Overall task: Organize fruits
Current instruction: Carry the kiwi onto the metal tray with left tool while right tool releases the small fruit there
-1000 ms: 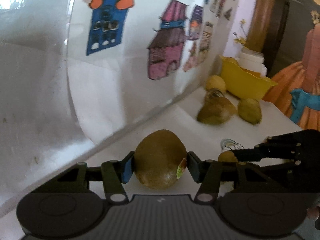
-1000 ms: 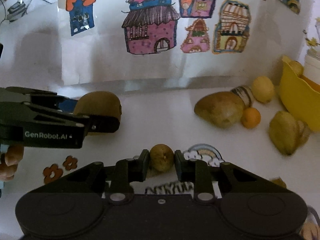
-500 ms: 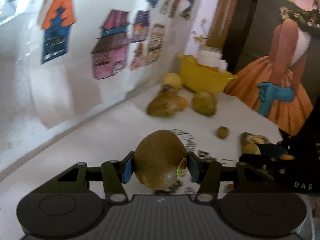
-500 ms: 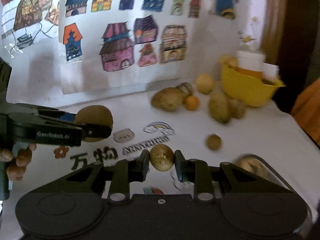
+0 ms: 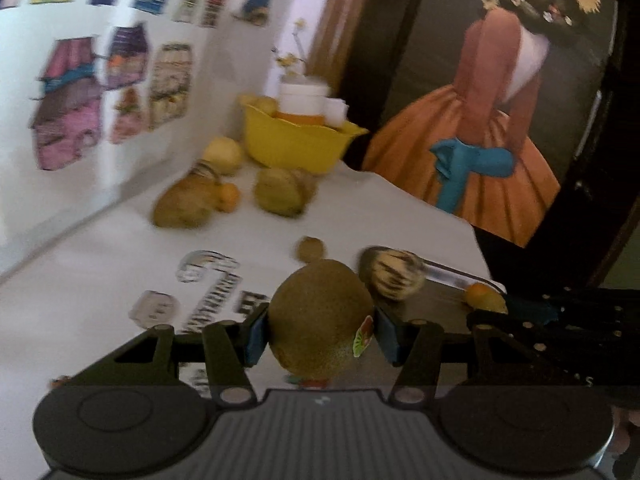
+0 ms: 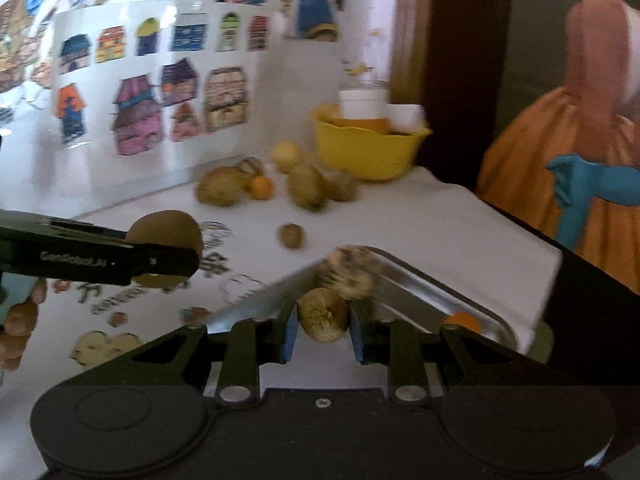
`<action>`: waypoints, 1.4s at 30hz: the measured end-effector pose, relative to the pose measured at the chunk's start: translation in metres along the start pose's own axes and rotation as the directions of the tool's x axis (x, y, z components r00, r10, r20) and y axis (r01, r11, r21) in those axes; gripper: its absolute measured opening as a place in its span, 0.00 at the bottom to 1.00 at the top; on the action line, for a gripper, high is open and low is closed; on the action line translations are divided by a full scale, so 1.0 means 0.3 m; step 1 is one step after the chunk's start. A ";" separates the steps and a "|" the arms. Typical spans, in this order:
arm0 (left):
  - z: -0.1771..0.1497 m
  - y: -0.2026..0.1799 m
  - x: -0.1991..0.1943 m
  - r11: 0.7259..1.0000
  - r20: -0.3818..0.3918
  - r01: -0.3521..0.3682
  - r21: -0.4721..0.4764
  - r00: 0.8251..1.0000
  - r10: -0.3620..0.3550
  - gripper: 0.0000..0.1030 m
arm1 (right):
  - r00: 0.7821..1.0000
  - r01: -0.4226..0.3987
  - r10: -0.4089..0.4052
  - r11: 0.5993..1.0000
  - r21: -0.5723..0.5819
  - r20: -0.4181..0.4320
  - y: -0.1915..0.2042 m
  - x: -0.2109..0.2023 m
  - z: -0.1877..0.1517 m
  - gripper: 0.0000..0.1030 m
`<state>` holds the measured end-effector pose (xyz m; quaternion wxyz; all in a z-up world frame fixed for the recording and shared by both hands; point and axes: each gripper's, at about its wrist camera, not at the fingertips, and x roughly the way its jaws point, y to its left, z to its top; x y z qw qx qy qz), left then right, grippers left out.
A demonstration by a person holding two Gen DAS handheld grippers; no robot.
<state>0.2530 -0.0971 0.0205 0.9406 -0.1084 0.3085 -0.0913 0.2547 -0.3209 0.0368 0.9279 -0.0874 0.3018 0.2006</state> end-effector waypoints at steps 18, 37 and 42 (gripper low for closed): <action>-0.017 -0.166 0.182 0.992 -0.093 0.094 0.083 0.992 -0.086 0.57 | 0.981 0.195 -0.191 0.974 0.115 -0.045 -0.170 0.082 -0.119 0.28; -0.032 -0.173 0.231 0.991 -0.126 0.098 0.096 0.988 -0.086 0.57 | 0.978 0.208 -0.201 0.971 0.123 -0.061 -0.187 0.130 -0.137 0.28; -0.037 -0.174 0.232 0.989 -0.133 0.102 0.110 0.987 -0.088 0.58 | 0.978 0.208 -0.202 0.971 0.119 -0.059 -0.187 0.135 -0.146 0.29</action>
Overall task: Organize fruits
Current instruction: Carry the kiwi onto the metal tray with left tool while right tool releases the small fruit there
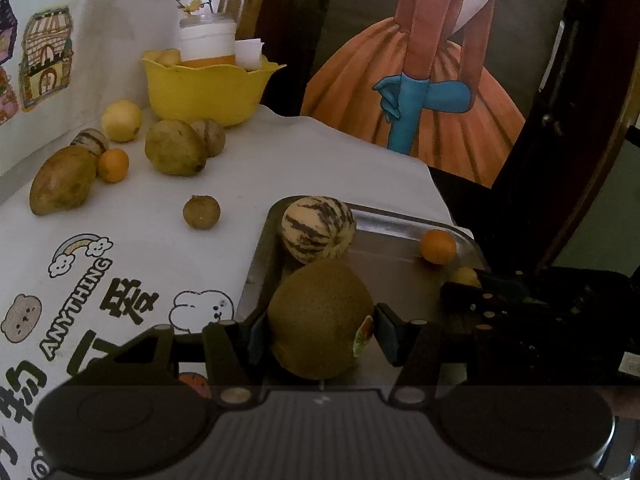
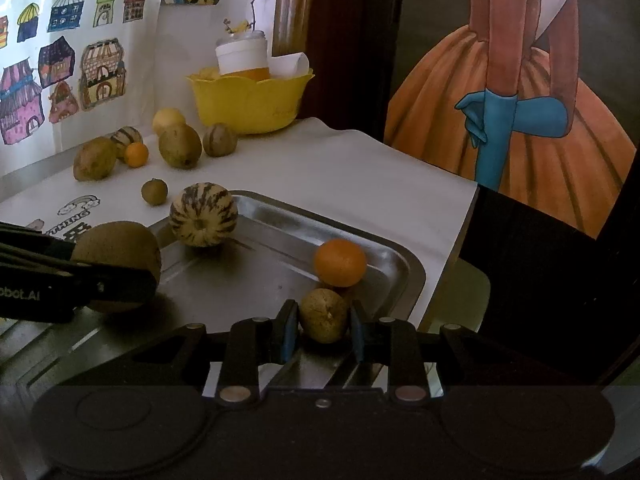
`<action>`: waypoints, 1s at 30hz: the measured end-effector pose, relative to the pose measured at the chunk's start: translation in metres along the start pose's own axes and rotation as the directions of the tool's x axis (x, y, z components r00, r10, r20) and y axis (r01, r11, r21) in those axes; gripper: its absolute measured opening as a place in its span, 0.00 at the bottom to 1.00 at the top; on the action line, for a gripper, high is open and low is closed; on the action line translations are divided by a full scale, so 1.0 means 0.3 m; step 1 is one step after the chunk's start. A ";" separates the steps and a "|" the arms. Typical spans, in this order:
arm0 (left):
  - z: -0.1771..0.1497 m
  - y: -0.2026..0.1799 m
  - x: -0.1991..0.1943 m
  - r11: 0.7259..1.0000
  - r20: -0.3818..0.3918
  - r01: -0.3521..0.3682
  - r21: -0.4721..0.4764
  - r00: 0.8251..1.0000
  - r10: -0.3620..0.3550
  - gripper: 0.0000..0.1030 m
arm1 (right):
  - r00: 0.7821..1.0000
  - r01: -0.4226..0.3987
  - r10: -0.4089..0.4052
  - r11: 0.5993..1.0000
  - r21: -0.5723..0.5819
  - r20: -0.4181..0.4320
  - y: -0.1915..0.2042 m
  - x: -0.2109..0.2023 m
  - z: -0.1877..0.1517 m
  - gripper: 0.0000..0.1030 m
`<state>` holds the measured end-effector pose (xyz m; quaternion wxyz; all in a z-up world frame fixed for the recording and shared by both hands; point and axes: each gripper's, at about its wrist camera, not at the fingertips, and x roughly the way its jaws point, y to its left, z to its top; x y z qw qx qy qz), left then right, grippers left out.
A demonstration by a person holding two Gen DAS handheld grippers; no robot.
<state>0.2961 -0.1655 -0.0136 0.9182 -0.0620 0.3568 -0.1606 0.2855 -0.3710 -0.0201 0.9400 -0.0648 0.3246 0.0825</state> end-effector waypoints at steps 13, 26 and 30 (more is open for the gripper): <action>-0.001 0.000 -0.017 1.000 -0.013 0.002 -0.020 1.000 -0.003 0.58 | 1.000 0.003 -0.003 1.000 -0.014 0.024 0.004 -0.036 -0.006 0.38; 0.003 0.000 -0.210 0.999 0.078 -0.010 -0.033 0.997 0.013 0.81 | 0.995 -0.002 0.005 1.000 -0.025 0.101 0.021 -0.222 0.002 0.74; -0.018 0.004 -0.293 0.999 0.104 -0.016 -0.043 0.994 0.020 0.95 | 0.992 -0.008 0.013 0.999 -0.042 0.123 0.044 -0.312 -0.010 0.85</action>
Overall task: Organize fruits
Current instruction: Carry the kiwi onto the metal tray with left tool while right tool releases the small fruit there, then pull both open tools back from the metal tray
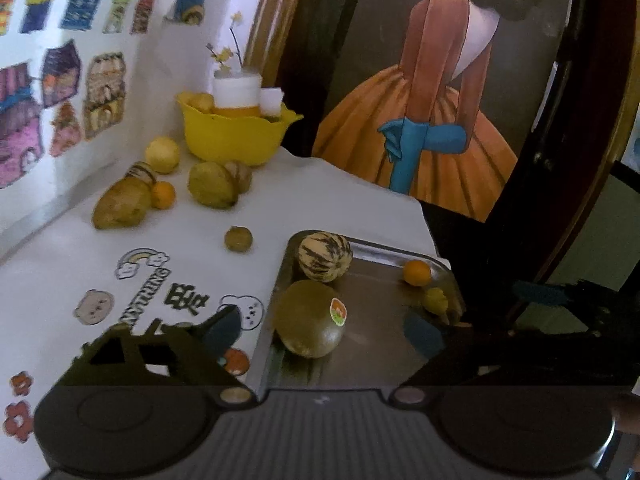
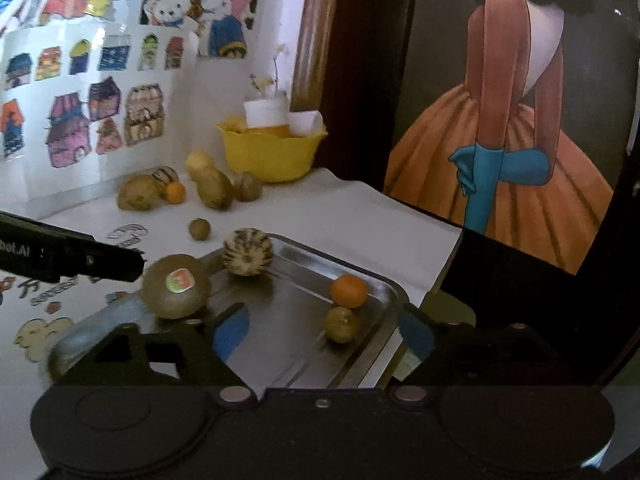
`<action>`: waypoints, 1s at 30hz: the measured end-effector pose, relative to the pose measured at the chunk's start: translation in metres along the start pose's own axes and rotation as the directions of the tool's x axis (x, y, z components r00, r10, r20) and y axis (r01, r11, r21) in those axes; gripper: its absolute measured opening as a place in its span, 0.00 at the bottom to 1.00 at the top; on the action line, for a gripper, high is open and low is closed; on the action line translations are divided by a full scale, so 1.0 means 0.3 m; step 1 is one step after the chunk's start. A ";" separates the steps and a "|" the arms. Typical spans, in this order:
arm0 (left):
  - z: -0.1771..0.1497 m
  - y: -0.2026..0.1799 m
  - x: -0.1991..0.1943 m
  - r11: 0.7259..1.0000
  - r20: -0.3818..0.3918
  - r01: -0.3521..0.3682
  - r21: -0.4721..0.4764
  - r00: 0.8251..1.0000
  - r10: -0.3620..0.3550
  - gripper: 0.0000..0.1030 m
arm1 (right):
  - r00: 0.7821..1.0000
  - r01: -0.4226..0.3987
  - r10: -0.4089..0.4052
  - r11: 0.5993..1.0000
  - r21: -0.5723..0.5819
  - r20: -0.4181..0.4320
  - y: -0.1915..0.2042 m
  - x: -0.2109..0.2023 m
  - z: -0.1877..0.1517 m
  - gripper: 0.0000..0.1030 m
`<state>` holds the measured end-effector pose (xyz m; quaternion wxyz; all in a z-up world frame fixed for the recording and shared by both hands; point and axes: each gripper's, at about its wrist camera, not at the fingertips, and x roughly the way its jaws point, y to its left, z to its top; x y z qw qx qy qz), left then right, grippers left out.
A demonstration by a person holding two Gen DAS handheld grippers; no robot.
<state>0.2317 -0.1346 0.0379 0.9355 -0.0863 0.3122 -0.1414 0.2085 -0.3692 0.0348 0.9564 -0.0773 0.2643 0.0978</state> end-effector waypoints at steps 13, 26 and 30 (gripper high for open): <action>-0.127 0.023 -0.235 0.996 -0.029 -0.013 0.088 0.999 0.015 1.00 | 0.995 -0.066 0.069 0.997 0.042 -0.067 0.125 -0.264 -0.076 0.99; -0.238 0.135 -0.386 0.986 -0.124 -0.093 0.138 0.986 0.110 1.00 | 0.956 -0.144 0.154 0.988 0.060 -0.248 0.295 -0.307 -0.120 0.99; -0.238 0.207 -0.415 0.984 -0.151 -0.138 0.111 0.976 0.154 1.00 | 0.934 -0.198 0.229 0.971 0.135 -0.275 0.323 -0.298 -0.086 0.99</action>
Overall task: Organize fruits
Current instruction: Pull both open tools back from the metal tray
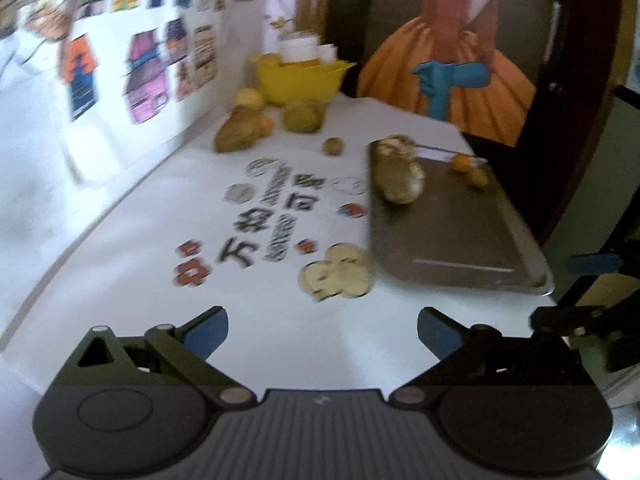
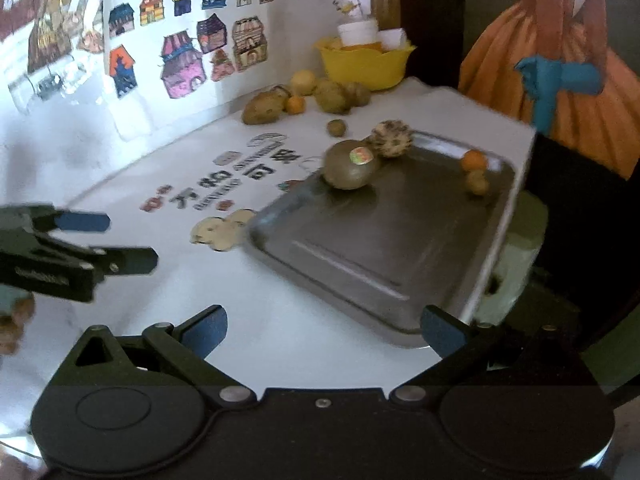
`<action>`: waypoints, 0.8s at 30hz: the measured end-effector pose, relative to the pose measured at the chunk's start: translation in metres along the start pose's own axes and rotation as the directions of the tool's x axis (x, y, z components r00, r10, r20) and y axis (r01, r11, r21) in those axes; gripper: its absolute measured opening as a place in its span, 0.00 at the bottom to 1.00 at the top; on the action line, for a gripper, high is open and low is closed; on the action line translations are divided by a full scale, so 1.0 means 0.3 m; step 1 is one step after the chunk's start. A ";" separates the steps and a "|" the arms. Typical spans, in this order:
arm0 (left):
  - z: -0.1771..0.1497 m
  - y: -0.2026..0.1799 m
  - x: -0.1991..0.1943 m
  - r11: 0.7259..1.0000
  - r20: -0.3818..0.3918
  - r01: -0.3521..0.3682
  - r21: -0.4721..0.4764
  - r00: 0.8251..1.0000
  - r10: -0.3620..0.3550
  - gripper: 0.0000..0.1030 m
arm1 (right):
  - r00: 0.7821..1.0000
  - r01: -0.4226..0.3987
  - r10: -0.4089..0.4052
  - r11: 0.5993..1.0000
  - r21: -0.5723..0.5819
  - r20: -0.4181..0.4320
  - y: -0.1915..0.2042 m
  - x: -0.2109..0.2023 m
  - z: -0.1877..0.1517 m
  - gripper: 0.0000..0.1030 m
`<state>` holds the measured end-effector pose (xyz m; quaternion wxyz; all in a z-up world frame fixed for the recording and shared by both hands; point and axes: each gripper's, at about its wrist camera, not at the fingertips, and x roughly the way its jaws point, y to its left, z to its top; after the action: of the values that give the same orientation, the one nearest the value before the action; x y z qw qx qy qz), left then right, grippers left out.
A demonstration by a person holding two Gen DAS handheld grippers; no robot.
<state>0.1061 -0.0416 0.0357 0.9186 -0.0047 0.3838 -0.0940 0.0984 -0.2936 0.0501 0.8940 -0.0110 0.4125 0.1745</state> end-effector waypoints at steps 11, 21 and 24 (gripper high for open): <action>0.024 0.198 -0.027 0.990 -0.052 -0.111 -0.082 0.993 0.107 1.00 | 0.993 -0.106 0.107 0.994 0.030 -0.046 0.055 0.044 0.153 0.99; 0.098 0.279 0.000 0.983 -0.044 -0.153 -0.099 0.988 0.149 1.00 | 0.996 -0.092 0.093 0.994 -0.065 0.001 0.066 0.071 0.314 0.99; 0.131 0.277 0.023 0.984 -0.031 -0.151 -0.090 0.988 0.148 1.00 | 0.995 -0.097 0.099 0.993 -0.072 0.017 0.057 0.077 0.363 0.99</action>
<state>0.1527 0.0363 0.0520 0.9172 -0.0173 0.3980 -0.0070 0.1867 -0.2527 0.1068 0.8877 -0.0207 0.3967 0.2328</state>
